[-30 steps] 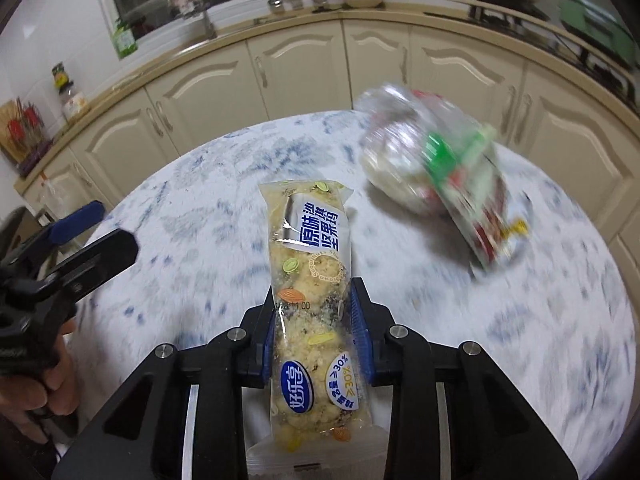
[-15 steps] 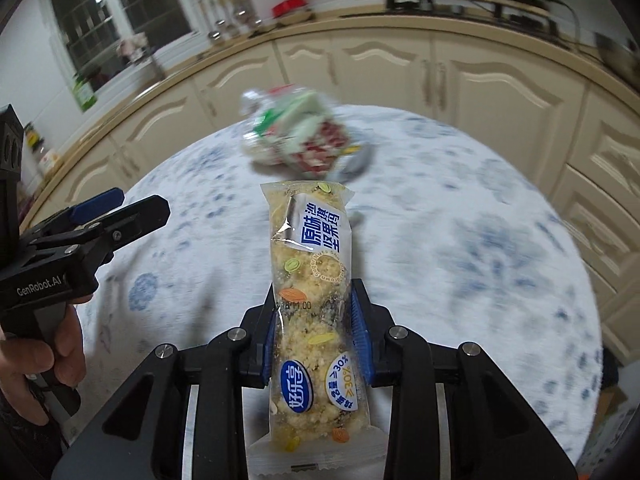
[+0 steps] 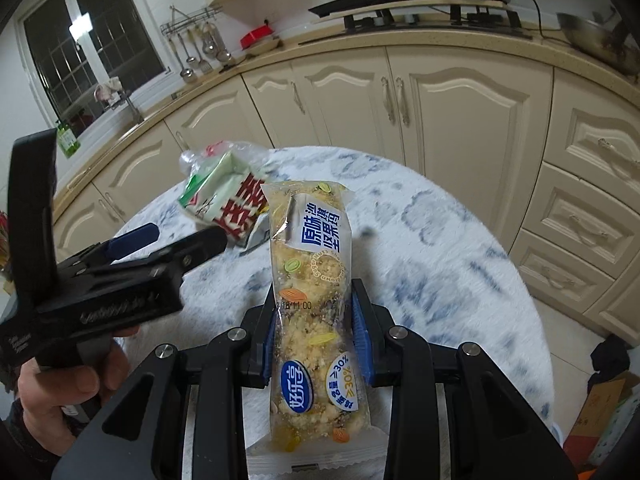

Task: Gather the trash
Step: 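Grasp the long printed snack bag with the right tool while the left tool grasps the green-white carton, then carry the snack bag and carton to the blue bin and release both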

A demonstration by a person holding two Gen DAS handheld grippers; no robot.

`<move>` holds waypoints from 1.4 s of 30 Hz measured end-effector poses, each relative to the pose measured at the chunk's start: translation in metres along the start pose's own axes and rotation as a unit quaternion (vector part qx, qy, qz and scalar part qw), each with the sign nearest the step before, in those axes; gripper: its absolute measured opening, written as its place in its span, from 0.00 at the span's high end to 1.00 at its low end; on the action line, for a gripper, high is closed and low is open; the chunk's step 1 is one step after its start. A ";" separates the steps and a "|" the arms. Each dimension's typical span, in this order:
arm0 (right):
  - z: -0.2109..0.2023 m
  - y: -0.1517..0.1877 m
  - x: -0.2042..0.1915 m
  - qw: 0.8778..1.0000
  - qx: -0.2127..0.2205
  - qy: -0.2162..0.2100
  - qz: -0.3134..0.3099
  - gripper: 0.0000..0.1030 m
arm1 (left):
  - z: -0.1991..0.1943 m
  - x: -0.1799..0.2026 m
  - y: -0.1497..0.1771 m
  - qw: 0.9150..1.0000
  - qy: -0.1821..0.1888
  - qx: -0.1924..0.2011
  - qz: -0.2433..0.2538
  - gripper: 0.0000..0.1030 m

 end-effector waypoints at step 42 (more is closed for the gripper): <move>-0.116 0.042 -0.053 0.998 0.067 -0.009 -0.007 0.69 | -0.188 -0.036 0.088 0.993 0.083 0.088 0.006 0.89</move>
Point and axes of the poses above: each gripper's, at about its wrist camera, not at the fingertips, and z roughly the way its jaws point, x to its right, y to its underside, the point moved 3 cm from there along z, roughly the way its jaws point, and after that the axes turned 1 degree about -z, right-handed, at the moved point
